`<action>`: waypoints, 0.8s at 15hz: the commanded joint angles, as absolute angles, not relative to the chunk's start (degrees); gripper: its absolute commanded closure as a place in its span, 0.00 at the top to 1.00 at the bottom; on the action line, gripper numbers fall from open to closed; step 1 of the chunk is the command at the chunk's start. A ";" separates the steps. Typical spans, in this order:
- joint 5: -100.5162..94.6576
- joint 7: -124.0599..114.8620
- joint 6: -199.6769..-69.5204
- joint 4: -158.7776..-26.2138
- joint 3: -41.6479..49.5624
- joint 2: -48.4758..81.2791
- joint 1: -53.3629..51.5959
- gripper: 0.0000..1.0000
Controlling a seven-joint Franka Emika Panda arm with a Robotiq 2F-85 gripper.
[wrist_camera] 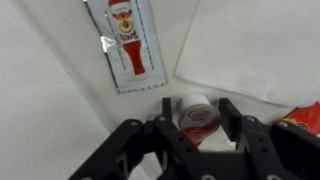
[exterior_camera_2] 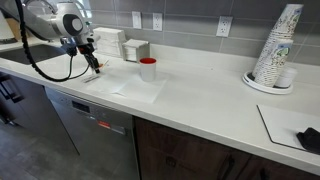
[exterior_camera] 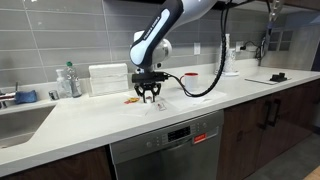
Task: Place the coffee capsule on the serviette
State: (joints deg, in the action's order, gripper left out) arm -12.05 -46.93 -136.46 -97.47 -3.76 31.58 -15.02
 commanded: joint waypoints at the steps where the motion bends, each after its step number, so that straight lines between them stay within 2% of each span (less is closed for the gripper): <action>1: -10.64 -45.38 -135.75 -96.80 -2.43 31.69 -16.27 0.33; 7: -10.69 -45.92 -134.76 -97.94 -2.41 29.61 -16.82 0.26; 12: -10.49 -46.79 -132.98 -100.12 -2.37 26.06 -16.78 0.33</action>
State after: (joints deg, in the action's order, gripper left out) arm -12.05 -46.88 -135.07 -97.53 -3.48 29.37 -15.97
